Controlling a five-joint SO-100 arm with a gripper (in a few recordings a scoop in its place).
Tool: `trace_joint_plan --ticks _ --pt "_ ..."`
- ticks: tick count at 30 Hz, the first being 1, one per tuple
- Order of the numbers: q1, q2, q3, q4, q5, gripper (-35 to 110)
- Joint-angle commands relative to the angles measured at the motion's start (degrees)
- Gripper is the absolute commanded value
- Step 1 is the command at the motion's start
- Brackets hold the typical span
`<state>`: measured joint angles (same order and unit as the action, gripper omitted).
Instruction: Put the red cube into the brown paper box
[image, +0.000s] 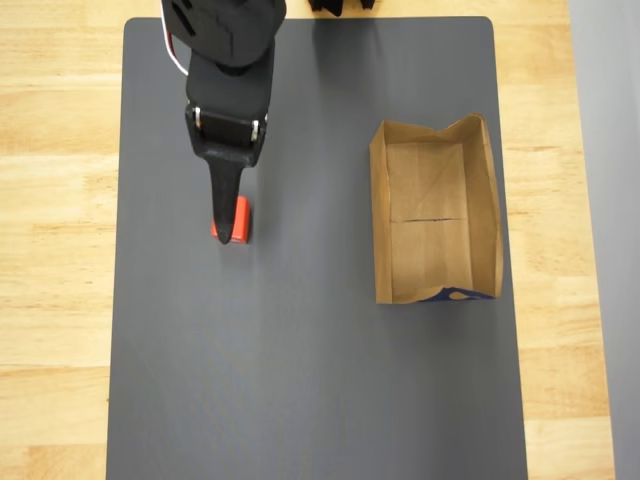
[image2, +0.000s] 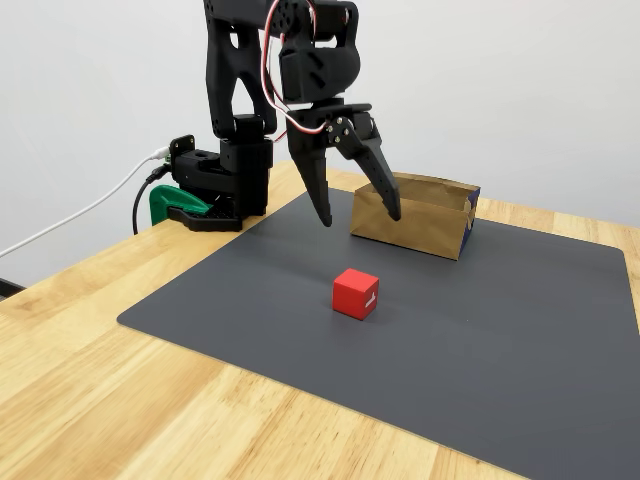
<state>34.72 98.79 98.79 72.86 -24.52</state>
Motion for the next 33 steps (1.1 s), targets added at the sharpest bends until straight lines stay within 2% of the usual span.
trace_joint_plan --ticks 1,9,18,23,33 --pt "0.88 -3.69 -3.08 -0.09 0.7 42" --pt "-0.26 -15.03 -10.81 0.62 1.58 42" --pt "0.7 -19.25 -13.45 -1.14 1.05 42" --pt "1.14 -20.21 -13.54 -1.85 -0.44 35" --pt "2.72 -24.43 -15.82 -1.76 -1.32 33"
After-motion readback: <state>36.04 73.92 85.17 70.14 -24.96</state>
